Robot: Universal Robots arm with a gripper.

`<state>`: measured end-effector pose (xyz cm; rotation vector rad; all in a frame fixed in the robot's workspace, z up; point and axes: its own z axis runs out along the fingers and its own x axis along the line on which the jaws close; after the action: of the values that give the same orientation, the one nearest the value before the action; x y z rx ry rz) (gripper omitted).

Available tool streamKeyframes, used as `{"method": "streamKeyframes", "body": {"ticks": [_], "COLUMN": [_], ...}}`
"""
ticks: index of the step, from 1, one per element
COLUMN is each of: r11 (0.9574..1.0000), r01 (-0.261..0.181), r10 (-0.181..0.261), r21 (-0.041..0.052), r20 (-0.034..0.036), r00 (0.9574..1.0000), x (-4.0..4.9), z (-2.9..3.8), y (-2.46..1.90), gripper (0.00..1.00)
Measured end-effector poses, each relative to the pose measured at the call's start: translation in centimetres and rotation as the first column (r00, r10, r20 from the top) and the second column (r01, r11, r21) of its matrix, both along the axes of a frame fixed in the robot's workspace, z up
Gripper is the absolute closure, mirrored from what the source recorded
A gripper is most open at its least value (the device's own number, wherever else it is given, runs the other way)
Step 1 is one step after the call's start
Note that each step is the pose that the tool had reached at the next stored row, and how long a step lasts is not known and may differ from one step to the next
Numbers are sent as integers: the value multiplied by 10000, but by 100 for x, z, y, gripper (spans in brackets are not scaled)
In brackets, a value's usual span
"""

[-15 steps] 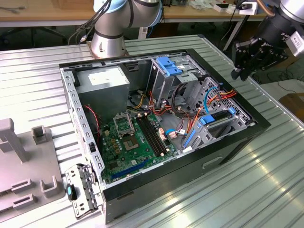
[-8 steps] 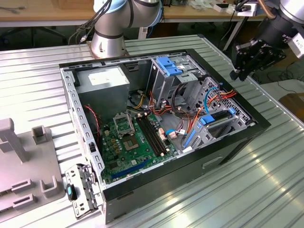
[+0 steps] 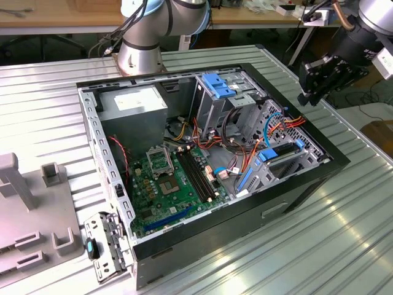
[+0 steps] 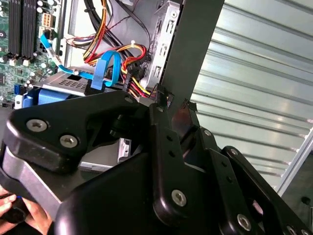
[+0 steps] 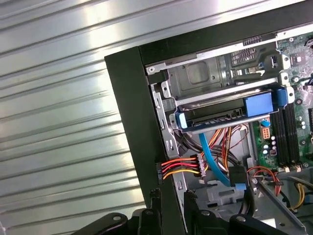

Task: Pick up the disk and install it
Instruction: 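Insert the first disk wire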

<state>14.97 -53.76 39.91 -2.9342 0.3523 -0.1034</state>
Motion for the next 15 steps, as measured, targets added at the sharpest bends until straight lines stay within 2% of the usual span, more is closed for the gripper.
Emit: {"method": "streamKeyframes", "body": {"ticks": [2, 9, 15], "r11": [10000, 10000, 10000], "r01": [-1, -3, -4], "r10": [1, 3, 4], "r21": [-31, -41, -38], "r20": [43, 45, 43], "r00": [10000, 10000, 10000], "x": [3, 94, 109], "z": [-11, -91, -110], "y": [1, 2, -4], "gripper": [68, 68, 68]}}
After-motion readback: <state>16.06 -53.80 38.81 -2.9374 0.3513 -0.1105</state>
